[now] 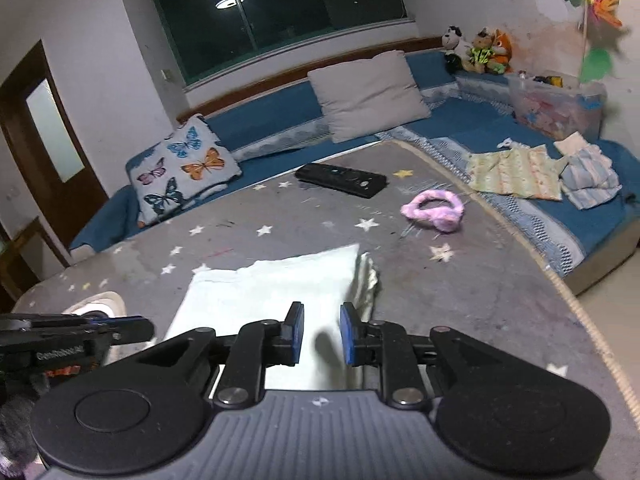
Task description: Fold clothes
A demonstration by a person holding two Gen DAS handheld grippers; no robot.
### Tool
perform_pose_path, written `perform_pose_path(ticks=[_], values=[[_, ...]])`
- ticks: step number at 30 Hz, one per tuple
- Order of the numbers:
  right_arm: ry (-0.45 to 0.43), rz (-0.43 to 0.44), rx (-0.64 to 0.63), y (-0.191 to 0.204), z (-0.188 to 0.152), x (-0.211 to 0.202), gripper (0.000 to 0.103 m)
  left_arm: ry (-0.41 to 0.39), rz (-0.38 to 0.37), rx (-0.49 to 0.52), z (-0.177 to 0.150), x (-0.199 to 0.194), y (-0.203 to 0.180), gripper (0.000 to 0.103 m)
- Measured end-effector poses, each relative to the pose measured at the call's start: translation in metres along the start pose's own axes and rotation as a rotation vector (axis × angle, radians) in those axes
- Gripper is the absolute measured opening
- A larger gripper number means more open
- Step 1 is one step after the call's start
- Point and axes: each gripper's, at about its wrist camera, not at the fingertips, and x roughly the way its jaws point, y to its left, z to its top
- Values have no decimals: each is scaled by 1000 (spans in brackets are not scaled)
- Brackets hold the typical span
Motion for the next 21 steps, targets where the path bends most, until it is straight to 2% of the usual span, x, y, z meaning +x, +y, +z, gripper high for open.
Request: perform_pose_path(ticks=[3,8,16,21], values=[[-13,-12,-16,2,4,1,20,-3,8,-7,2,0,5,8],[-15,18,-45,11,11,14,20,10,-6,3,0,8,3,8],[18,15,-61,16,23,55,20,44,-22,32,-1,28,-1,8],[58,-14,-82,14,22,81,21,65,-20,40,-2,41,-1,8]])
